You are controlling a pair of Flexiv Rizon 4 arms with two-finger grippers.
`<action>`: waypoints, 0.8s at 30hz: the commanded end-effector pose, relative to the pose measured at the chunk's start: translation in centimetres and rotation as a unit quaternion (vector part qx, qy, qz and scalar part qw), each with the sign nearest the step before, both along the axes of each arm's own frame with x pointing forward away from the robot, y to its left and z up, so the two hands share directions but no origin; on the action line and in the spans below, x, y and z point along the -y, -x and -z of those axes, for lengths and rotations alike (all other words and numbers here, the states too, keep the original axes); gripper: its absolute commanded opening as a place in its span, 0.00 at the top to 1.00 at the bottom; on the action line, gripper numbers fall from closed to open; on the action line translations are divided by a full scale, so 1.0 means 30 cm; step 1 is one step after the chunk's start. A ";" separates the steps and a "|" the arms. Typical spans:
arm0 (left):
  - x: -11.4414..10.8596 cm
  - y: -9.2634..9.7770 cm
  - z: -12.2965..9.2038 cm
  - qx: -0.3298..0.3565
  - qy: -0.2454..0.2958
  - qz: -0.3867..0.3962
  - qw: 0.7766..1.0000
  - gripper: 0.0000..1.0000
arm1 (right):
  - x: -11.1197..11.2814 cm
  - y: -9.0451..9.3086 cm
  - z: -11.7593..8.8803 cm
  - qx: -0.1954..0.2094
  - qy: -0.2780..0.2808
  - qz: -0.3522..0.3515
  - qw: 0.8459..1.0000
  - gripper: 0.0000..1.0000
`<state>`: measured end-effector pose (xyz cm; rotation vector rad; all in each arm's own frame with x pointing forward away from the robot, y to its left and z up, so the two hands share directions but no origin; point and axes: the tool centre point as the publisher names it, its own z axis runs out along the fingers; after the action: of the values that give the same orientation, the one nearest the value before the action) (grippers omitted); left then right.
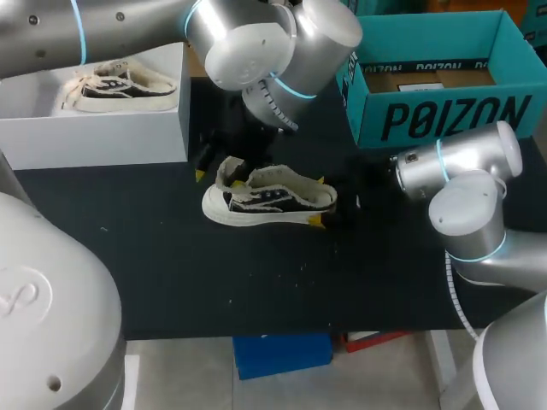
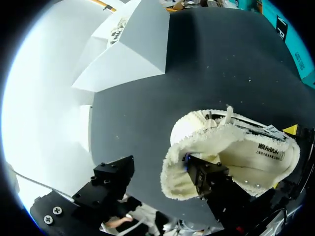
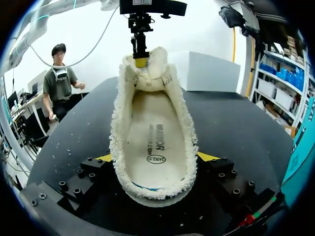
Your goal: Take the shoe out of the shoebox, open the shoe tongue, remove and reinsert the insole, then place the shoe into the shoebox
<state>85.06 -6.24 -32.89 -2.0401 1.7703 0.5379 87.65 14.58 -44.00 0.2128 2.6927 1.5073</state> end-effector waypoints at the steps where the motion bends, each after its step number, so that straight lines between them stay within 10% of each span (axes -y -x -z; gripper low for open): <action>1: -0.053 0.010 0.020 0.002 0.023 -0.004 1.000 0.00 | 0.002 -0.001 0.005 -0.001 0.002 0.001 1.000 1.00; 24: -0.067 0.005 0.011 0.012 0.083 0.051 0.995 0.00 | 0.002 -0.001 0.005 -0.001 0.002 0.001 1.000 1.00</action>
<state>85.79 -4.67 -34.61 -2.0821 1.8734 0.4376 87.65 14.52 -44.06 0.2139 2.6939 1.5052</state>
